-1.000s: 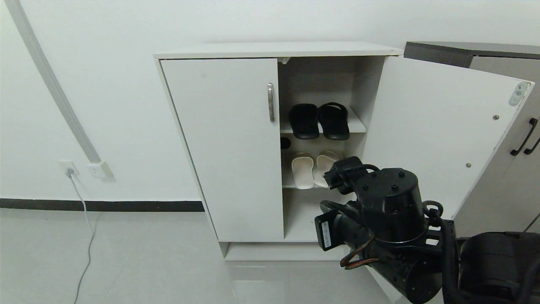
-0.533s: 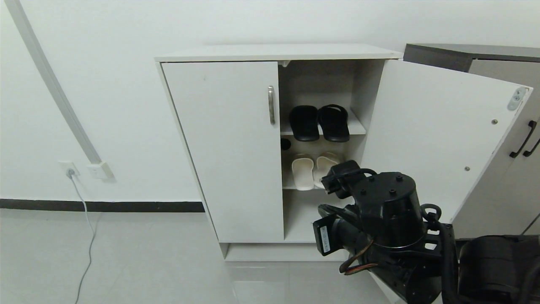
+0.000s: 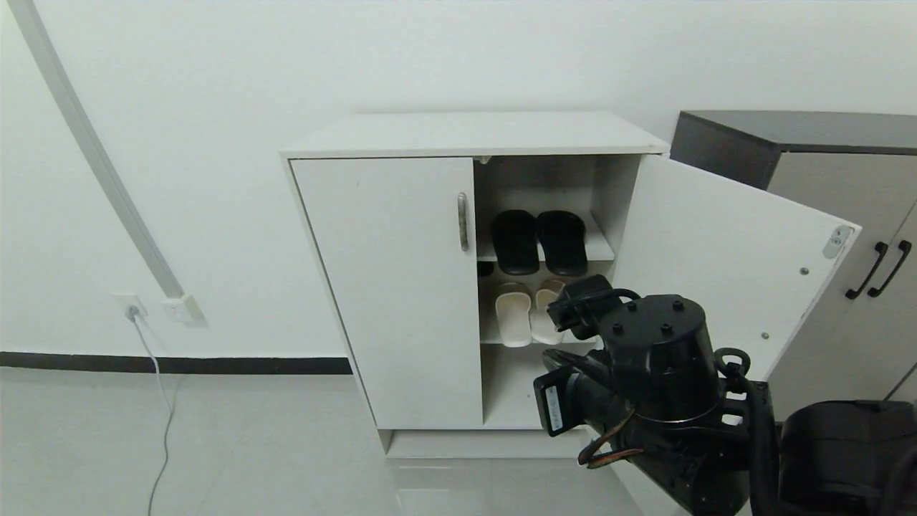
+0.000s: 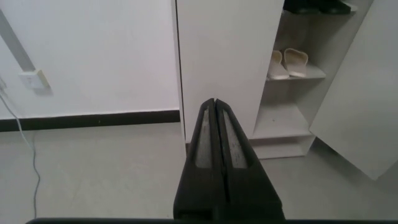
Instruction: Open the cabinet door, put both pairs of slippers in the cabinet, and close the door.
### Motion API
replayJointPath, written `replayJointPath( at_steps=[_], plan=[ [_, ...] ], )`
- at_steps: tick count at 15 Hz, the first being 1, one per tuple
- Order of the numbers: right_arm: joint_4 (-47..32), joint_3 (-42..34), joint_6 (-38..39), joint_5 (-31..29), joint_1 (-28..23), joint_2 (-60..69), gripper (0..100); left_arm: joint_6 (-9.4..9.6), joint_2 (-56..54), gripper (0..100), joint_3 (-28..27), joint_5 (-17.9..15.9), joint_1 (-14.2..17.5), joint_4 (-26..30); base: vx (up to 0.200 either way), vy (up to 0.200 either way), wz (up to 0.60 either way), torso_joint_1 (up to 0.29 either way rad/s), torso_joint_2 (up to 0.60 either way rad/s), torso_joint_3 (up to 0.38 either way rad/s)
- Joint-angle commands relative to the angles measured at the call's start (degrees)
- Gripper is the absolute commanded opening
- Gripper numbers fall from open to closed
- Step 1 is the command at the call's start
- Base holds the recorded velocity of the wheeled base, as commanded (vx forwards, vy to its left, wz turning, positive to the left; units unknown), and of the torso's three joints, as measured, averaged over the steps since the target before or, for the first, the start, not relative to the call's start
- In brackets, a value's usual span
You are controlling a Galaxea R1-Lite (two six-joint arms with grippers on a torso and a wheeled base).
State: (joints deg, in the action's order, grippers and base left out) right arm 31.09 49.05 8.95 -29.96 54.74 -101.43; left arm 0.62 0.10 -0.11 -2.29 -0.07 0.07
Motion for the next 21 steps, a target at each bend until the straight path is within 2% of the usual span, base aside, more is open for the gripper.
replayJointPath(
  at_steps=[1,11,21],
  plan=[
    [0.0,0.0,0.0,0.0,0.1,-0.1,0,-0.01,0.1,0,0.0,0.0,0.0,0.0,0.0,0.0,0.0,0.11,-0.47,-0.344],
    [0.9,-0.2,0.0,0.0,0.1,0.0,0,-0.01,0.1,0,0.0,0.0,0.0,0.0,0.0,0.0,0.0,0.16,-0.48,-0.325],
    [0.9,-0.3,0.0,0.1,0.1,0.1,0,-0.01,0.1,0,0.0,0.0,0.0,0.0,0.0,0.0,0.0,0.225,-0.54,-0.319]
  ],
)
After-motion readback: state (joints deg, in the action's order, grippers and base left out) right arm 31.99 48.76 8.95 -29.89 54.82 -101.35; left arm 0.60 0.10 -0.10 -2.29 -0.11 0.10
